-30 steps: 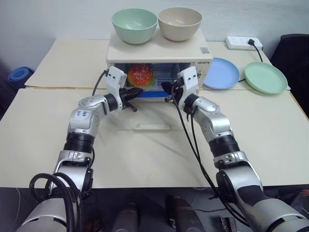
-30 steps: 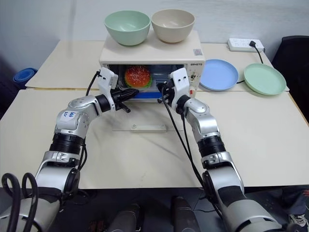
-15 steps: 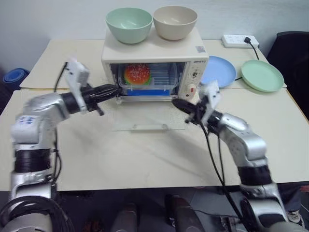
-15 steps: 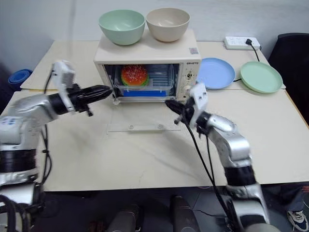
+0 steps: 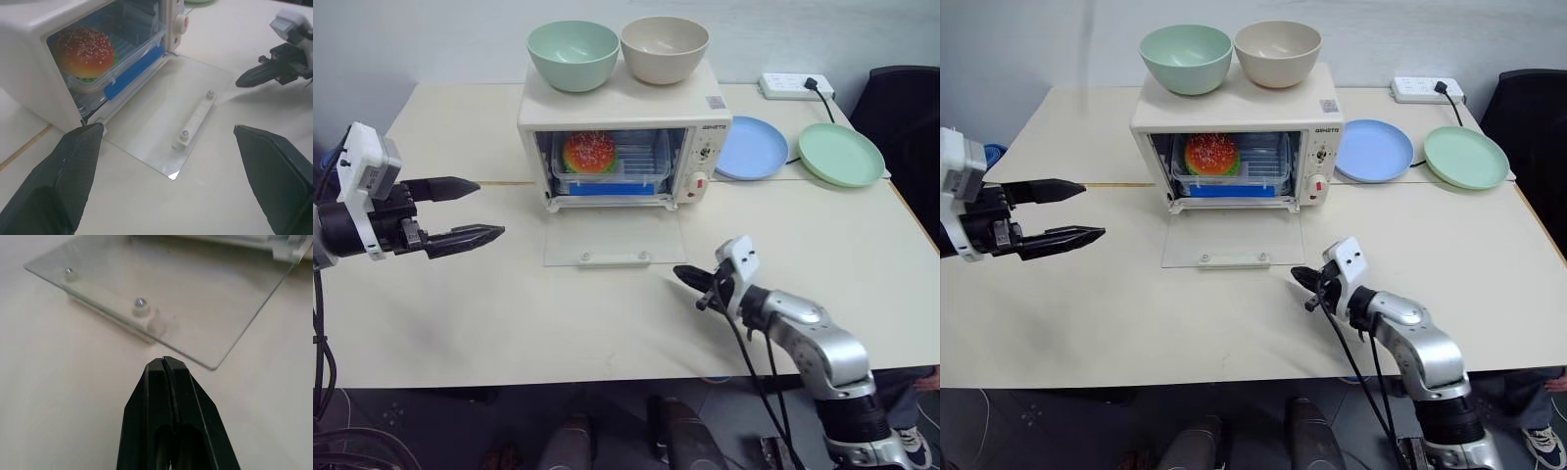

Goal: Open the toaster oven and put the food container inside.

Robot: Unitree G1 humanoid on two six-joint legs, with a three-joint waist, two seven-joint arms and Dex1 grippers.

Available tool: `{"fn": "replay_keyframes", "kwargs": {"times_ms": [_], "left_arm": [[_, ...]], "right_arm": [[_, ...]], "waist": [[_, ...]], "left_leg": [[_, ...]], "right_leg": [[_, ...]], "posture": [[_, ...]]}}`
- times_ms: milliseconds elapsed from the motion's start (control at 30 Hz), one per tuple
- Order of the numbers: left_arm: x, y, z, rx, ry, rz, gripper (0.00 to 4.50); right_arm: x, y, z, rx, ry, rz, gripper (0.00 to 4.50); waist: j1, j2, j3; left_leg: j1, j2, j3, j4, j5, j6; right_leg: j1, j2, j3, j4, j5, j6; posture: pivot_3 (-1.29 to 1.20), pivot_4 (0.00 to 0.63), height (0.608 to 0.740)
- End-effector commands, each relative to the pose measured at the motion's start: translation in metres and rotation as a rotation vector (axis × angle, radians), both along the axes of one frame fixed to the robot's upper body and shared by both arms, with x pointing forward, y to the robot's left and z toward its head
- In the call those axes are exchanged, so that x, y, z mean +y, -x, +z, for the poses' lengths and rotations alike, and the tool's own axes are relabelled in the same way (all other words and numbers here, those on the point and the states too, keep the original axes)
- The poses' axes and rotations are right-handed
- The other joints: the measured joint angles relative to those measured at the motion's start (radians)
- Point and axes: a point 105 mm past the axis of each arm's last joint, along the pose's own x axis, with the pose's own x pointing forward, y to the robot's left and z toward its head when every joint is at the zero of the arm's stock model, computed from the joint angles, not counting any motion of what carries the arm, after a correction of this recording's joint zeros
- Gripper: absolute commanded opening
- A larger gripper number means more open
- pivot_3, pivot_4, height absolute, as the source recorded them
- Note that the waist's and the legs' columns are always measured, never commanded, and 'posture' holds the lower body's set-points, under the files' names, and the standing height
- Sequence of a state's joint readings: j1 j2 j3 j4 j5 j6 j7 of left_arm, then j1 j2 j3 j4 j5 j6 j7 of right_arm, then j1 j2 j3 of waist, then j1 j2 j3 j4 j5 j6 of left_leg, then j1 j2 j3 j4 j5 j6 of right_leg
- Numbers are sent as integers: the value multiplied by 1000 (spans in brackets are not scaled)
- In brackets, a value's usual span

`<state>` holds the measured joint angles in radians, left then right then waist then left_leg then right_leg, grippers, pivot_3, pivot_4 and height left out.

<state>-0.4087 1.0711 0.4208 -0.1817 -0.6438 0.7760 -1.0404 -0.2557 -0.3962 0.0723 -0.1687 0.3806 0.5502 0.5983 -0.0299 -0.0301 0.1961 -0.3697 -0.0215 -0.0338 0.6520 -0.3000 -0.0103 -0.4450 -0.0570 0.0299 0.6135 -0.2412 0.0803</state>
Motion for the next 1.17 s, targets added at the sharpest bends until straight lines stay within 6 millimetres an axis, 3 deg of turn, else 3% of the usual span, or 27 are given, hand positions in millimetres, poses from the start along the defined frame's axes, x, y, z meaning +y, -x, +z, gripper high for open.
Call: {"fn": "replay_keyframes", "kwargs": {"times_ms": [33,133,267,500,600,700,867,1100,1167], "left_arm": [[8,3,17,-72,-18,30,4473],[8,4,18,-78,-17,32,4473],[9,5,16,-77,-23,28,4473],[20,3,18,-93,4,73,4473],[22,2,18,-100,14,81,4473],[22,3,18,-100,15,71,4500],[19,9,21,-98,16,35,4500],[20,19,24,-84,19,7,4500],[19,22,24,-79,21,1,4500]], "right_arm": [[1,-12,4,-59,10,-22,0],[4,-22,7,-84,-4,-29,0],[9,-30,31,-141,-61,-9,0],[-10,-33,125,-330,-205,41,0],[-22,-23,144,-348,-153,109,0],[-34,-1,148,-315,-58,228,536],[-61,30,159,-235,49,359,2162],[-88,34,183,-235,40,288,4461],[-89,32,182,-248,57,270,4461]], "waist": [[0,0,0],[-1,0,0],[-2,0,0],[0,0,0],[3,0,0],[4,0,0],[4,2,2],[-2,2,2],[-1,2,2]], "left_leg": [[0,0,1,0,0,0],[0,0,2,0,0,0],[1,0,2,-1,0,0],[0,1,2,-1,0,0],[0,1,1,-2,0,0],[-1,1,-1,-3,0,0],[-2,0,2,-3,-1,2],[3,3,11,-1,-2,3],[3,3,11,-1,-2,3]], "right_leg": [[0,0,0,0,0,0],[0,0,0,0,0,1],[-1,0,0,0,0,1],[-1,0,0,0,1,1],[-1,0,0,-1,1,1],[0,-1,0,-4,0,1],[-1,-1,0,-5,0,1],[0,2,3,-2,1,2],[0,3,3,-2,1,2]], "posture": [[0,150,740],[0,150,740],[0,150,740],[0,150,740],[0,150,740],[0,150,740],[0,150,740],[0,150,740],[0,150,740]]}}
